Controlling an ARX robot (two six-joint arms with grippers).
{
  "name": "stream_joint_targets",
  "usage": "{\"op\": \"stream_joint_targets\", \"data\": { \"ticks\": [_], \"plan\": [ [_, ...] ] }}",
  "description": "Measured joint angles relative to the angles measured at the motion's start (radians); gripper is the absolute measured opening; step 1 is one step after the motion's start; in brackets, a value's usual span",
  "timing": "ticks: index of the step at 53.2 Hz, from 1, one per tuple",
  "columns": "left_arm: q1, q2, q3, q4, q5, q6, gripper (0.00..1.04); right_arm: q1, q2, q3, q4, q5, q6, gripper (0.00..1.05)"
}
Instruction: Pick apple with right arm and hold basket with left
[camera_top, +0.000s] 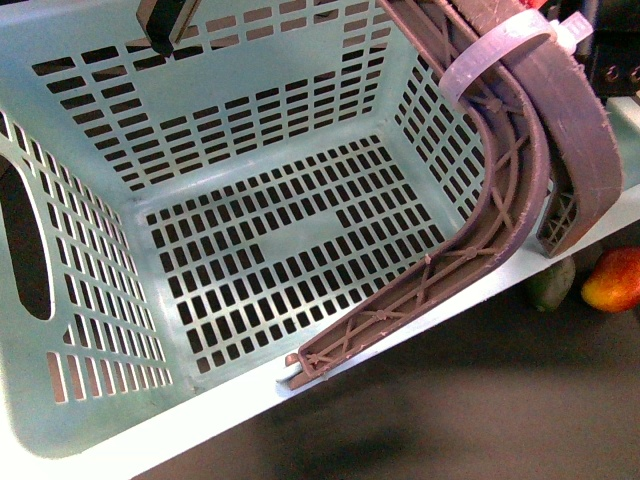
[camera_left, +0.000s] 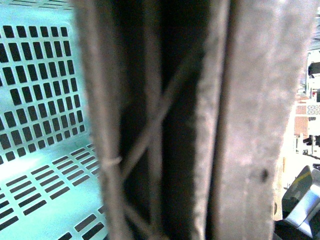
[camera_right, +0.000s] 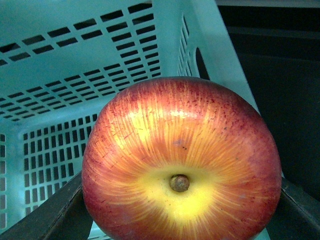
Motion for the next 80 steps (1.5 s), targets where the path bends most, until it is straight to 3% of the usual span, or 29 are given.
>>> {"op": "stream_joint_targets", "data": {
  "ticks": [9, 18, 27, 42, 52, 56, 60, 65, 80],
  "plan": [
    [0.0, 0.0, 0.0, 0.0, 0.001, 0.0, 0.15, 0.021, 0.005, 0.001, 0.003, 0.007, 0.0, 0.8],
    [0.0, 0.0, 0.0, 0.0, 0.0, 0.0, 0.15, 0.023, 0.005, 0.005, 0.003, 0.023, 0.005, 0.97],
    [0.0, 0.0, 0.0, 0.0, 0.002, 0.0, 0.15, -0.007, -0.042, 0.007, -0.003, 0.066, 0.005, 0.96],
    [0.0, 0.005, 0.0, 0.0, -0.009, 0.006, 0.15, -0.148, -0.266, -0.039, -0.119, 0.138, -0.008, 0.96],
    [-0.002, 0.005, 0.0, 0.0, -0.004, 0.005, 0.15, -0.166, -0.293, -0.047, -0.106, 0.149, -0.02, 0.95],
    [-0.002, 0.005, 0.0, 0.0, 0.009, 0.002, 0.15, -0.177, -0.298, -0.174, 0.196, 0.157, -0.071, 0.8],
    [-0.002, 0.005, 0.0, 0.0, 0.006, -0.002, 0.15, -0.198, -0.341, -0.277, 0.361, 0.139, -0.091, 0.65],
    [-0.001, 0.005, 0.0, 0.0, -0.01, 0.005, 0.15, -0.225, -0.411, -0.348, 0.387, 0.117, -0.104, 0.45],
    [-0.001, 0.005, 0.0, 0.0, -0.003, 0.004, 0.15, -0.267, -0.535, -0.463, 0.372, 0.073, -0.11, 0.03]
  ]
}}
